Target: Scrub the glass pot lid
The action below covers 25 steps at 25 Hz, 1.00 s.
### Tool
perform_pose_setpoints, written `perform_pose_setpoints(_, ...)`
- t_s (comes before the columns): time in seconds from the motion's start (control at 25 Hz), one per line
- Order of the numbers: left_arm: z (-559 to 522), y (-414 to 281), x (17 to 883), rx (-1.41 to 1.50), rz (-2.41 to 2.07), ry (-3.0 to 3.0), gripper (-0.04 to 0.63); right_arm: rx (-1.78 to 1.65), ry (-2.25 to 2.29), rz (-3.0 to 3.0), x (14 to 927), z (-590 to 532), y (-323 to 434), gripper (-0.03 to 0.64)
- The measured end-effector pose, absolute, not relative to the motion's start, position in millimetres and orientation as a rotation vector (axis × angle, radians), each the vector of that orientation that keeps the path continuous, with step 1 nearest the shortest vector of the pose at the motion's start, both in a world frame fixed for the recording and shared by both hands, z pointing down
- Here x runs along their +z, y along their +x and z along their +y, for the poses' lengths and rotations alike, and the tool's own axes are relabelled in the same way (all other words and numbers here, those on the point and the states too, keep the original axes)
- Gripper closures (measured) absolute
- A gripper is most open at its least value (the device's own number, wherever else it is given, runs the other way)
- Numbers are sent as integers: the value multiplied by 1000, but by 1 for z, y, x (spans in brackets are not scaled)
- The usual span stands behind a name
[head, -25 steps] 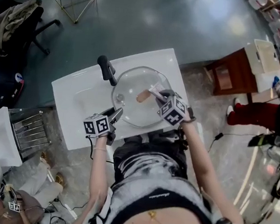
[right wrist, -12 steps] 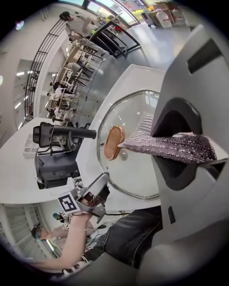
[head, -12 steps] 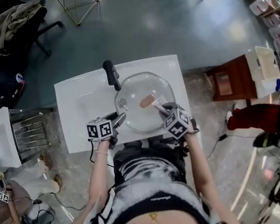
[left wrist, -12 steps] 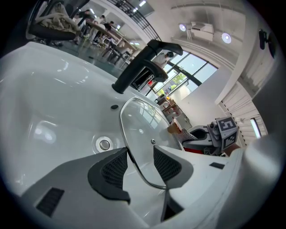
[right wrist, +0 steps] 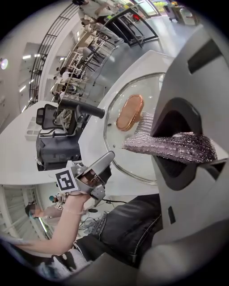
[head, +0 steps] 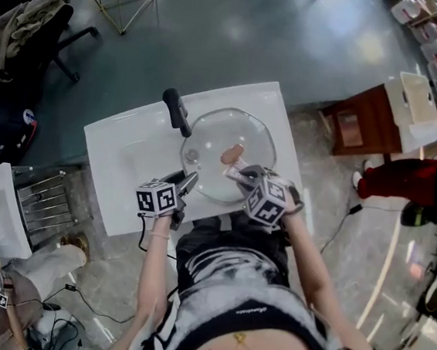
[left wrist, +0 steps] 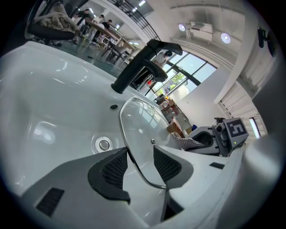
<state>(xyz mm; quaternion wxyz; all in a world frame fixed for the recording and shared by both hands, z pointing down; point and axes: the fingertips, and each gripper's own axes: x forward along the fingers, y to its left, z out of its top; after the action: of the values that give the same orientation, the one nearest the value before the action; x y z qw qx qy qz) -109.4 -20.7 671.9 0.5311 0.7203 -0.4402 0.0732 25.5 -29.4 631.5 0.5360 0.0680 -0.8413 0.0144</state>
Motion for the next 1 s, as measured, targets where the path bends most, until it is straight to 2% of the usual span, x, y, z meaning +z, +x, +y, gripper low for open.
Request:
perform_pose_setpoints(0.44, -20, -109, 673, 179, -1048, 1730, 417, 36, 29, -2047, 628, 2, -11, 523)
perform_pose_setpoints(1.0, -21, -108, 672, 162, -1026, 1749, 417, 4, 174, -2054, 627, -21, -78, 523)
